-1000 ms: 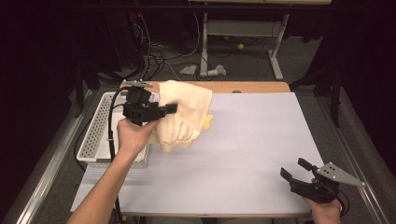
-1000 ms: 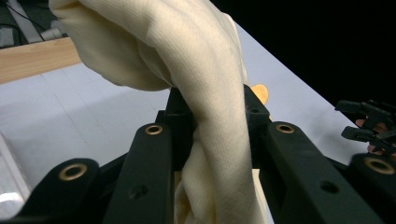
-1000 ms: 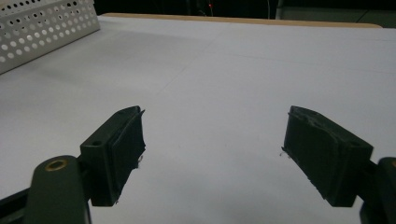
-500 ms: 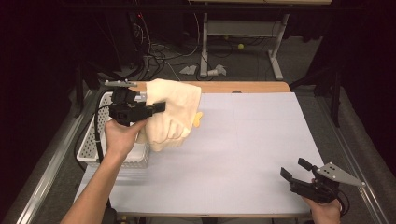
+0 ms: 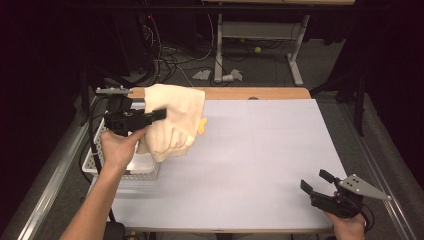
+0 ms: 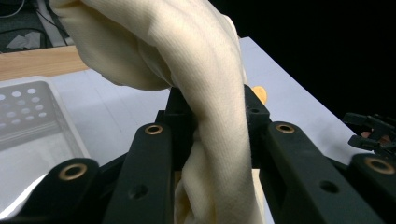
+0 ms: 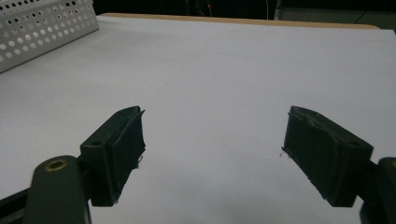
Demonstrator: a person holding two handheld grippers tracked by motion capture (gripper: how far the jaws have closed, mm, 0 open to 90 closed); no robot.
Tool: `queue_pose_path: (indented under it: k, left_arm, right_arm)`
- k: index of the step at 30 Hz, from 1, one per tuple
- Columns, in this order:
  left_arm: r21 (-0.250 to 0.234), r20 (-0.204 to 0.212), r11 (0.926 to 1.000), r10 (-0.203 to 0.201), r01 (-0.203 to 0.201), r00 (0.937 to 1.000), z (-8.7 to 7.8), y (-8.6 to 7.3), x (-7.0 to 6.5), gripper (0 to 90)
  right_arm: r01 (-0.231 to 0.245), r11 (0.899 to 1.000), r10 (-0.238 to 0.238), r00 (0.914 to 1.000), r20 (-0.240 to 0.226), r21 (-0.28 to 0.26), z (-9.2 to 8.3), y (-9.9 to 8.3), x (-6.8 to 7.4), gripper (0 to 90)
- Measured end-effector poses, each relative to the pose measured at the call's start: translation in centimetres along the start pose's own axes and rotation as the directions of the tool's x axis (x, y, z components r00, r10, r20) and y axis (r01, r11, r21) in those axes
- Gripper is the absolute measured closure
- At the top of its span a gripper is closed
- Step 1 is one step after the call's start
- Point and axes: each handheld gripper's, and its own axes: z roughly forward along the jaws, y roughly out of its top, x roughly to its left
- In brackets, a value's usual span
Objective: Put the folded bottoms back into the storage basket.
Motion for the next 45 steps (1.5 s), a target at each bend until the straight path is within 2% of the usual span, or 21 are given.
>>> queue_pose_path:
  k: [27,45]
  left_arm:
    - [-0.056,-0.058,0.9972,-0.054,0.051,0.9969,-3.8,-1.2,2.5,69.7]
    - [-0.089,-0.127,0.9909,-0.112,0.101,0.9856,-7.0,-2.9,5.2,69.7]
  right_arm:
    - [0.001,1.0,-0.001,0.9999,0.012,0.008,0.1,0.0,0.0,20.6]
    - [0.003,1.0,-0.003,0.9999,0.015,0.016,0.2,0.0,0.0,20.6]
